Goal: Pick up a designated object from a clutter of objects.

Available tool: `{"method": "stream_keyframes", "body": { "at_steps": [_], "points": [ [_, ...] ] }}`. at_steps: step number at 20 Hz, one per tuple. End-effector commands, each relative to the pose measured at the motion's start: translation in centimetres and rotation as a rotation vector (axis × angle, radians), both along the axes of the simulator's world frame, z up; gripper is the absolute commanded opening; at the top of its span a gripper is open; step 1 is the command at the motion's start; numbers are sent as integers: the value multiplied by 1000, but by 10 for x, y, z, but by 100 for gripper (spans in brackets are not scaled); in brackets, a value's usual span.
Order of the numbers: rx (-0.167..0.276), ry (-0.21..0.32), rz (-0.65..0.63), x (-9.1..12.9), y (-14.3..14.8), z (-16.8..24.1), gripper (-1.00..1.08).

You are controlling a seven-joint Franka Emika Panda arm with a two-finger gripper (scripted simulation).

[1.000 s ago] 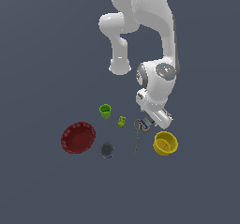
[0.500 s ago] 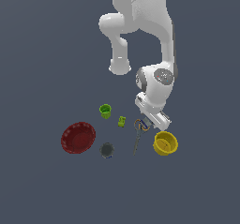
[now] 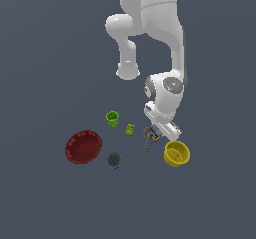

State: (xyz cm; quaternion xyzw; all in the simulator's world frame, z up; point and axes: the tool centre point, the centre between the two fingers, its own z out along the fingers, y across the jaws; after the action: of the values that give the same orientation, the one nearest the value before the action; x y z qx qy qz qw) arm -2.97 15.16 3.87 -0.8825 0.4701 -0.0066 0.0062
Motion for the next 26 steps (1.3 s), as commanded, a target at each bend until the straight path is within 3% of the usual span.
{"method": "stream_keyframes", "body": {
  "at_steps": [1, 16, 26],
  "points": [
    [-5, 17, -2, -3, -1, -13, -100],
    [0, -1, 0, 1, 0, 9, -100],
    [-1, 3, 0, 3, 3, 68, -100]
  ]
}}
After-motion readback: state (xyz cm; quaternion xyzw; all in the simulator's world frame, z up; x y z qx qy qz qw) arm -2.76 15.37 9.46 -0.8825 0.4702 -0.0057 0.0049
